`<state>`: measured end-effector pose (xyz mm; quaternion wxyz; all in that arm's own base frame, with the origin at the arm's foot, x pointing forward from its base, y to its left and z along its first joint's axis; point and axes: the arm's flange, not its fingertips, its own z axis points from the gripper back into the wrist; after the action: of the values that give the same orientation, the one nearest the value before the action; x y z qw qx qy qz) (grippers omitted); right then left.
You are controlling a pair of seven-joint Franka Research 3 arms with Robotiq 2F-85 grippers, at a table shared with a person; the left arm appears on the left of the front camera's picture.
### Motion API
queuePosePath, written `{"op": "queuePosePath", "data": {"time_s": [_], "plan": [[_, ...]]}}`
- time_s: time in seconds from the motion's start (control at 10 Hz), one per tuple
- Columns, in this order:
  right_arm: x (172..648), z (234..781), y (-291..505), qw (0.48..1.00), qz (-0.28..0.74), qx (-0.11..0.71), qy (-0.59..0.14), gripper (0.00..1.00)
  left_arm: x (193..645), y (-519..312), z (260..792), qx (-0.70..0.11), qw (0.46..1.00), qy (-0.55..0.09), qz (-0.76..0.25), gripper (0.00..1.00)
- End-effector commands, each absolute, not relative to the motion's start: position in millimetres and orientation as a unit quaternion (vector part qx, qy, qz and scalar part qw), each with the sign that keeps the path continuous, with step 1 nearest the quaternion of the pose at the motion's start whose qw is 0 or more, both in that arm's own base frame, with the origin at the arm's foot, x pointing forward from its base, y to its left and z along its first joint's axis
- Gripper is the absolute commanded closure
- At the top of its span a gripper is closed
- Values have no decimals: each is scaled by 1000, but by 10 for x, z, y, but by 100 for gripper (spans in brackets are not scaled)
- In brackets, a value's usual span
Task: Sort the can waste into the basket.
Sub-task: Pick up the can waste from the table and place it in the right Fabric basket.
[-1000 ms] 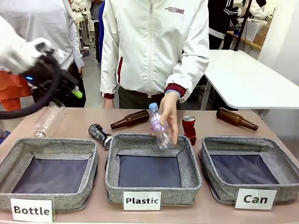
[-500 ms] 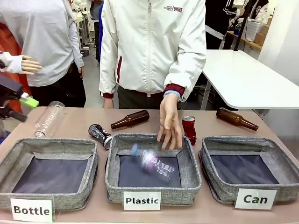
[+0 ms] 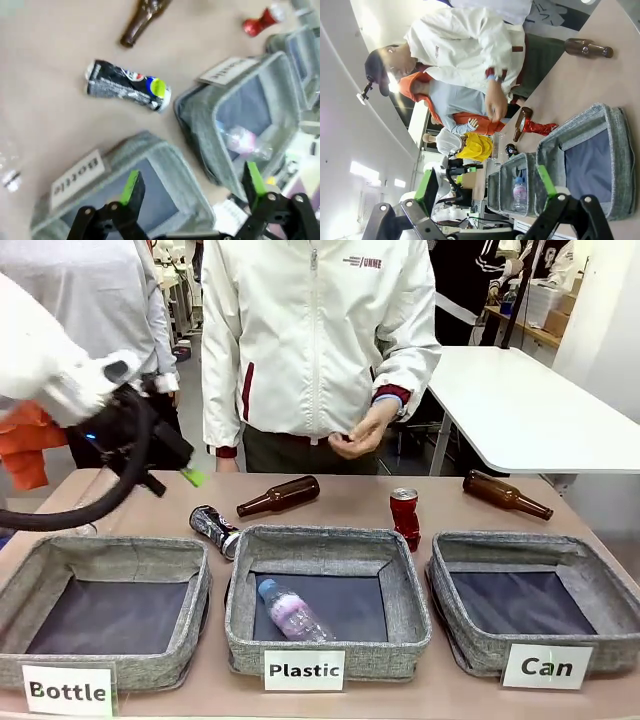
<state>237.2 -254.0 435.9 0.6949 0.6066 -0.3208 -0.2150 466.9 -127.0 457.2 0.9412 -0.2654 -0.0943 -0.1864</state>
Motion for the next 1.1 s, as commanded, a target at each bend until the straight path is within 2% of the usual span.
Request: {"op": "queuePosePath", "data": {"time_s": [0.0,0.2,0.3,0.4,0.5,0.9,1.0], "plan": [[2393,4386,-2562,690,-207,608,-334,0,4911,-1388,4347,-175,958,-96,-204,0],[2393,4386,-2562,690,-207,608,-334,0,5024,-1587,4132,-109,944,-143,-276,0],[2393,4386,-2562,690,-207,608,-334,0,5077,-1670,4097,-120,939,-167,-274,0],[2393,4386,-2562,690,-207,608,-334,0,5096,-1636,4209,-123,947,-205,-214,0],[2393,4386,-2562,690,-207,608,-334,0,5032,-1630,4076,-122,944,-134,-275,0],[2393,4386,-2562,690,-207,608,-334,0,5054,-1667,4056,-120,946,-144,-265,0],[2393,4386,-2562,690,-207,608,-334,0,5187,-1672,4102,-114,910,-170,-360,0]]}}
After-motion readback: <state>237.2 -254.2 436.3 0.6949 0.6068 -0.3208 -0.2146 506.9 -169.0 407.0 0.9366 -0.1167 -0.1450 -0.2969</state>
